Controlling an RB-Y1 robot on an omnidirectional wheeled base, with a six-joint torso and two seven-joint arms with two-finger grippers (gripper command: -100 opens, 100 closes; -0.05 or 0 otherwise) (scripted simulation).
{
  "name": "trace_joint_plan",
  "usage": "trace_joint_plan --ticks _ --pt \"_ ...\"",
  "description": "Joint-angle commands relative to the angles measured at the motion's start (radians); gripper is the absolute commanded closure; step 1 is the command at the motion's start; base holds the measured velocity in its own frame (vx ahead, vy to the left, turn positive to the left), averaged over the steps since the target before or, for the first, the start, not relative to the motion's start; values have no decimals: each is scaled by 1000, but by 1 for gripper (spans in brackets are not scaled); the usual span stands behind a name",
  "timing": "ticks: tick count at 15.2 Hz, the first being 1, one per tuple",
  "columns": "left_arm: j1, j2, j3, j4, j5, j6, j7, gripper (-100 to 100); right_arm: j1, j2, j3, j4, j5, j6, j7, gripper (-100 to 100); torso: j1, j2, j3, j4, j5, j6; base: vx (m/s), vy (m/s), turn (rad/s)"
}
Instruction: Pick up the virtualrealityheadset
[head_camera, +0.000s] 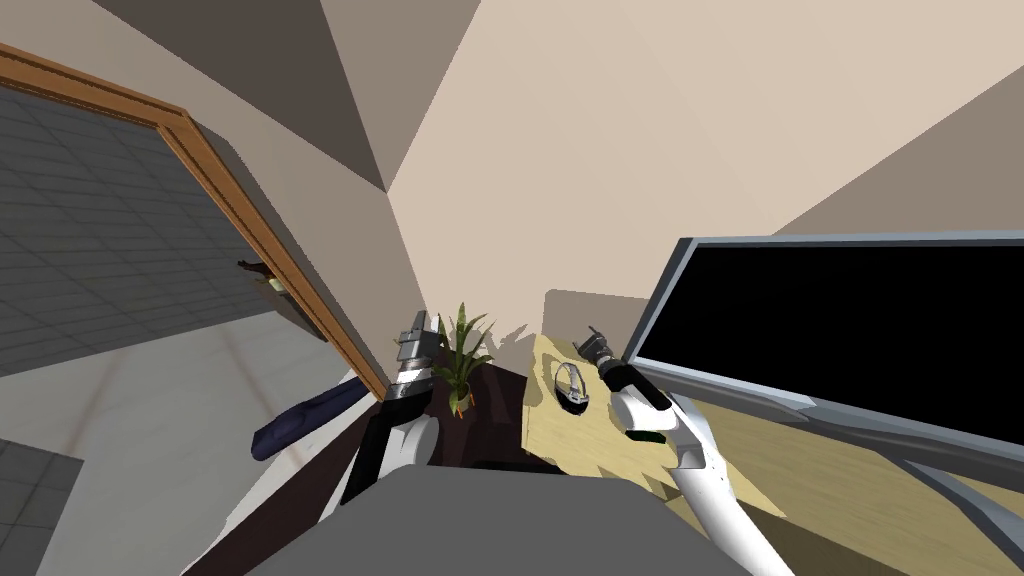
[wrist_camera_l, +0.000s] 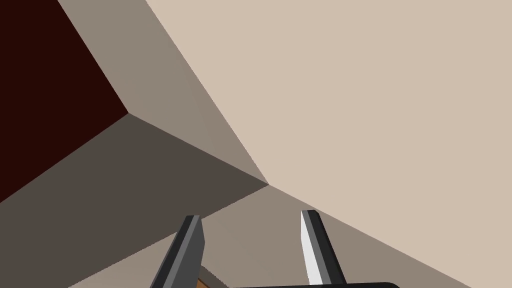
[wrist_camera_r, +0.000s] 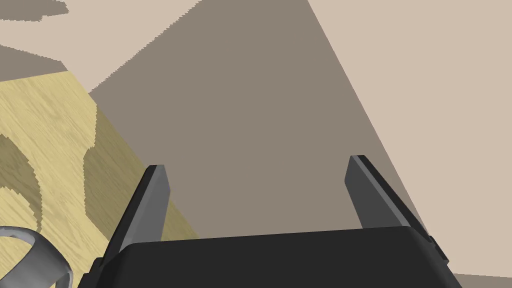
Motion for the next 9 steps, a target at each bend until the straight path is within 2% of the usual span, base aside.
trace_joint_plan --ticks 1,3,4,6,7,9 --pt "0 0 0 0 0 0 0 0 -23 -15 -4 33 -22 50 -50 -100 0 0 0 0 0 0 12 34 -48" --pt "0 0 0 0 0 0 0 0 -23 -15 -4 33 -22 80 -80 -100 0 0 0 0 0 0 15 32 -34" --pt "0 0 0 0 0 0 0 0 -47 -27 -6 68 -42 106 -109 -100 0 0 0 0 0 0 19 38 -41" --pt "0 0 0 0 0 0 0 0 -47 -27 -6 68 -42 139 -140 -100 0 0 0 0 0 0 16 35 -38" --pt "0 0 0 0 0 0 0 0 -71 -39 -9 103 -61 165 -168 -100 0 0 0 0 0 0 18 33 -45" --pt "0 0 0 0 0 0 0 0 -71 -39 -9 103 -61 198 -199 -100 0 0 0 0 0 0 15 36 -40"
